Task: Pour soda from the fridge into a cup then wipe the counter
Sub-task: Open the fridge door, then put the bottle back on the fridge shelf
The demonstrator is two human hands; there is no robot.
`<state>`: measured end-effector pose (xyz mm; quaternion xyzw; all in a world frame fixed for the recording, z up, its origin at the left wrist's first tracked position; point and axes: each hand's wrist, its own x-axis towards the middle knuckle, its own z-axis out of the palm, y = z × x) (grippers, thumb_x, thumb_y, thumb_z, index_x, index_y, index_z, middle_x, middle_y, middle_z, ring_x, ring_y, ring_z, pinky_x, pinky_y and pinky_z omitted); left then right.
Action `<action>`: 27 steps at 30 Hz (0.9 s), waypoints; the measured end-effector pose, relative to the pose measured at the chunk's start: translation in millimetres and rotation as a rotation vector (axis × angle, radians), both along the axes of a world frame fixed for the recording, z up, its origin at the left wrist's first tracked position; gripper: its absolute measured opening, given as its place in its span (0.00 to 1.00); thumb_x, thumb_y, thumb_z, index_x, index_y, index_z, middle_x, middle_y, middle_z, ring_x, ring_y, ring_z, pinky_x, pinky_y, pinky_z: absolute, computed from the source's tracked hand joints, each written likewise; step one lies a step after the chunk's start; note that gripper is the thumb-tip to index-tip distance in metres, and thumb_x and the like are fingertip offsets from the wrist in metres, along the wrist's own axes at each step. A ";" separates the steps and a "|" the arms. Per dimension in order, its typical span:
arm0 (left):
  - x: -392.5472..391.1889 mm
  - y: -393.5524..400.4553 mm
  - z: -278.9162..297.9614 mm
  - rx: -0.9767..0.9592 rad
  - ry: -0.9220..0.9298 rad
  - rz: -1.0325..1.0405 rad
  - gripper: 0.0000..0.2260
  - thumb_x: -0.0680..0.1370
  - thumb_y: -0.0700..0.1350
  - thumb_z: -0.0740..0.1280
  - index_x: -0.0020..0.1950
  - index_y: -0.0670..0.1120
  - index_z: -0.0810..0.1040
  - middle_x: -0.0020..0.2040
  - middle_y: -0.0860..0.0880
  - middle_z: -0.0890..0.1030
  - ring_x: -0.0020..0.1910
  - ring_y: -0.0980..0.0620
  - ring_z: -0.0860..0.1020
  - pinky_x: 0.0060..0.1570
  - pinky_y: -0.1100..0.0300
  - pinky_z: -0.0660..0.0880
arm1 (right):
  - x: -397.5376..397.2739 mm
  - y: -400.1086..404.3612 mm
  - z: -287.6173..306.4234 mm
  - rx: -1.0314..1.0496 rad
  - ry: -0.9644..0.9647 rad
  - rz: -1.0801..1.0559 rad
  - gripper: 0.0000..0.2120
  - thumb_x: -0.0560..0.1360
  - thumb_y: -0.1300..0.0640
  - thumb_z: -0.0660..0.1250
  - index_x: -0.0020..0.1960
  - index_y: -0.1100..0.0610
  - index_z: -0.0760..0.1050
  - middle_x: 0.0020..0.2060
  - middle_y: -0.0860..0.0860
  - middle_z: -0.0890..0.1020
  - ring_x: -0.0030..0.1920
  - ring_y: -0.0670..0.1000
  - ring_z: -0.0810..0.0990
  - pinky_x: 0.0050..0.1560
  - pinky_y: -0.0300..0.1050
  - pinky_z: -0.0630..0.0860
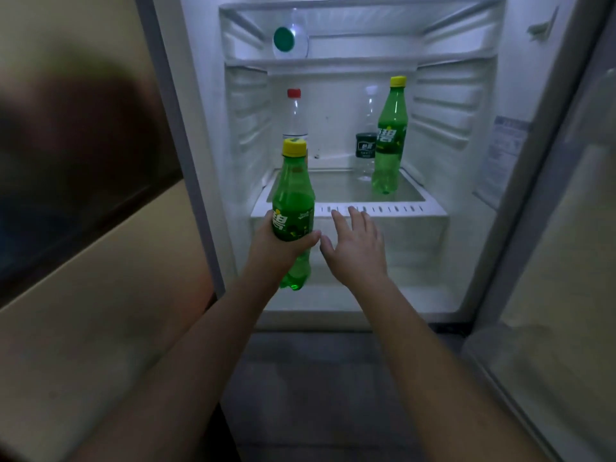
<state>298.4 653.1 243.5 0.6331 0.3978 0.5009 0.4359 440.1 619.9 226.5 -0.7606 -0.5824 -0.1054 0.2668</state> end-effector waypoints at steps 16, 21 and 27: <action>59.9 121.3 64.9 0.016 -0.098 -0.123 0.17 0.68 0.44 0.79 0.56 0.46 0.81 0.47 0.49 0.85 0.47 0.52 0.84 0.48 0.54 0.81 | 26.4 85.8 36.5 0.150 -0.058 -0.112 0.26 0.80 0.45 0.55 0.75 0.53 0.60 0.74 0.57 0.62 0.74 0.58 0.56 0.73 0.54 0.49; 77.8 157.6 59.2 0.019 -0.096 -0.063 0.23 0.65 0.47 0.80 0.58 0.48 0.79 0.50 0.50 0.84 0.50 0.52 0.82 0.47 0.58 0.78 | 35.3 102.3 44.6 0.259 -0.029 -0.175 0.26 0.79 0.43 0.55 0.73 0.54 0.65 0.72 0.58 0.65 0.74 0.58 0.58 0.74 0.56 0.49; 103.7 182.1 55.6 0.050 -0.124 -0.040 0.27 0.62 0.51 0.80 0.58 0.48 0.77 0.51 0.50 0.83 0.51 0.51 0.81 0.56 0.48 0.79 | 43.6 121.3 59.4 0.158 -0.040 -0.210 0.27 0.79 0.42 0.52 0.75 0.50 0.57 0.75 0.54 0.58 0.75 0.55 0.52 0.74 0.53 0.44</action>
